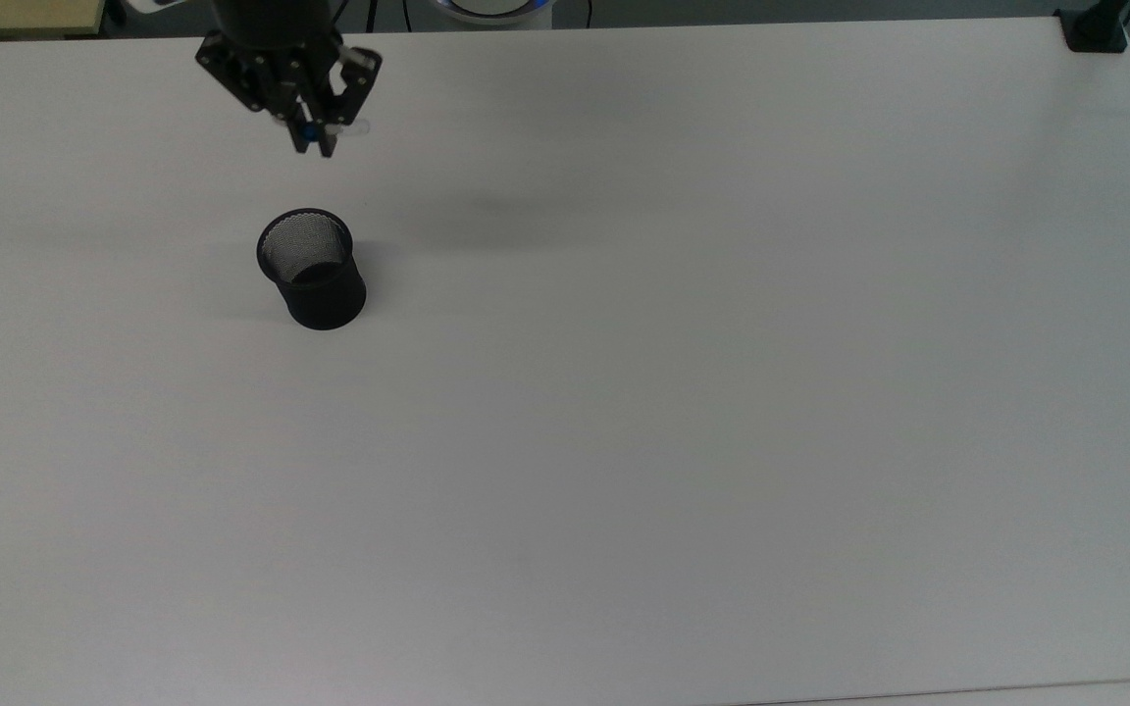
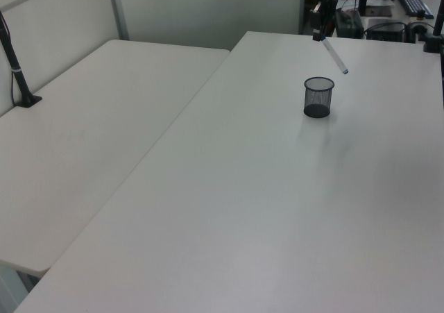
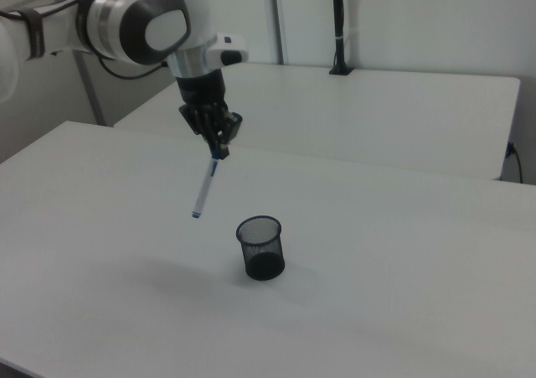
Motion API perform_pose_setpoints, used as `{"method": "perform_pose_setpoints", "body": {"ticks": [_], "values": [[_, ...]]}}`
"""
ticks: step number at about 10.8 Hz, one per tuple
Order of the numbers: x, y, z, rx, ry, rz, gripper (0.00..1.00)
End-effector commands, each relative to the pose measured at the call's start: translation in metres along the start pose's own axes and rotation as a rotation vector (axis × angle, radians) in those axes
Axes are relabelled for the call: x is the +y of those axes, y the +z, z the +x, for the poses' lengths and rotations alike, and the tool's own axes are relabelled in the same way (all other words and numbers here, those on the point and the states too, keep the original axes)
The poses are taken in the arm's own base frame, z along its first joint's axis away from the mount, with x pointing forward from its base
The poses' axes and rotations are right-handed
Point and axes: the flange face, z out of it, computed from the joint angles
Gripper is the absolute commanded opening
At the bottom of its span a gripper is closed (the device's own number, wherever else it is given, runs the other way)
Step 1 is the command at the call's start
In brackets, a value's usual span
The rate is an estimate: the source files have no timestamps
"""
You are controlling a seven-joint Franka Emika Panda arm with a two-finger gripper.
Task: Remove the marker
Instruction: 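Lift the marker straight up out of the cup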
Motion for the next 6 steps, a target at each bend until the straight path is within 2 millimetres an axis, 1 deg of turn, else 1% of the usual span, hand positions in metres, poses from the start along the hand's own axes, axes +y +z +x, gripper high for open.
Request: {"method": "perform_pose_setpoints", "body": {"ticks": [1, 3, 4, 6], "values": [[-0.073, 0.035, 0.001, -0.100, -0.130, 0.045, 0.00], [-0.122, 0.084, 0.002, -0.177, -0.202, 0.057, 0.01], [-0.140, 0.104, 0.002, -0.208, -0.211, 0.067, 0.01], [-0.169, 0.143, -0.002, -0.265, -0.206, 0.075, 0.02]]}}
